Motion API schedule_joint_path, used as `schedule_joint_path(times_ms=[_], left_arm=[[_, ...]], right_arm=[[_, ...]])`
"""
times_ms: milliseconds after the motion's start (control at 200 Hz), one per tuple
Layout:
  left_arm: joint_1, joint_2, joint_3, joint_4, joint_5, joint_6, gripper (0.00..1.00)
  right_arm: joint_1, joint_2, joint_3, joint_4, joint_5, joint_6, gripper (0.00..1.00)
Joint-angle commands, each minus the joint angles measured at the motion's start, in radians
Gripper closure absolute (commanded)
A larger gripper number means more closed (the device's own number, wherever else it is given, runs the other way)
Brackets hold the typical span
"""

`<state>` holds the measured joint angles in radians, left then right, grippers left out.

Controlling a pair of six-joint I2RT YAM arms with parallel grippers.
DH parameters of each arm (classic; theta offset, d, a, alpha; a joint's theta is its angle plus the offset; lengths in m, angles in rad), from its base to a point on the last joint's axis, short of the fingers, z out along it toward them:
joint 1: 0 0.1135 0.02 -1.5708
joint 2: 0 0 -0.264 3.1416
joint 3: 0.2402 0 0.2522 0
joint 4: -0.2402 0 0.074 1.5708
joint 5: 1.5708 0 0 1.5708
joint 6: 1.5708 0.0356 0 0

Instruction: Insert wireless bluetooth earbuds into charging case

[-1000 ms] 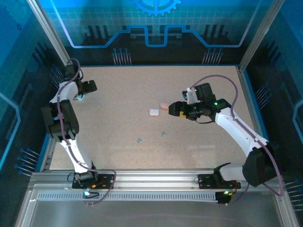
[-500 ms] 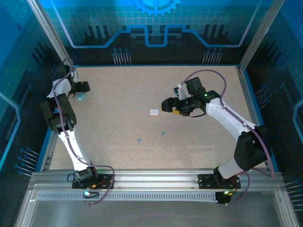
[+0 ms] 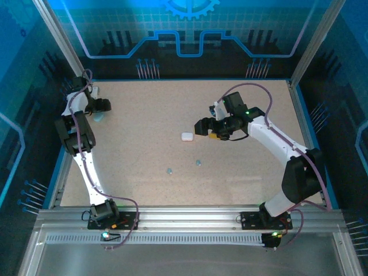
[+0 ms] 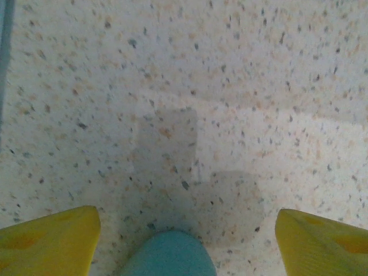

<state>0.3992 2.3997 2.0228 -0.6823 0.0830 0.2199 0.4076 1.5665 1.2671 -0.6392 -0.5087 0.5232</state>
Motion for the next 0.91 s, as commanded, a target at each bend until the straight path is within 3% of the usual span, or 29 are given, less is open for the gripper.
schedule_joint_path(times_ms=[0, 455, 610, 830, 900], left_arm=[[0.004, 0.012, 0.034, -0.065, 0.038, 0.024, 0.22], [-0.038, 0.009, 0.011, -0.117, -0.027, 0.058, 0.39], [-0.050, 0.010, 0.013, -0.113, -0.079, 0.052, 0.52], [-0.066, 0.014, 0.010, -0.124, -0.107, 0.064, 0.54], [-0.074, 0.018, 0.012, -0.130, -0.106, 0.071, 0.51]], right_arm=[[0.016, 0.021, 0.035, -0.027, -0.016, -0.006, 0.07], [0.017, 0.030, 0.041, -0.068, 0.001, -0.027, 0.07], [0.017, 0.029, 0.041, -0.076, 0.004, -0.032, 0.07], [0.017, 0.027, 0.043, -0.080, 0.006, -0.030, 0.07], [0.018, 0.024, 0.041, -0.082, 0.008, -0.032, 0.07]])
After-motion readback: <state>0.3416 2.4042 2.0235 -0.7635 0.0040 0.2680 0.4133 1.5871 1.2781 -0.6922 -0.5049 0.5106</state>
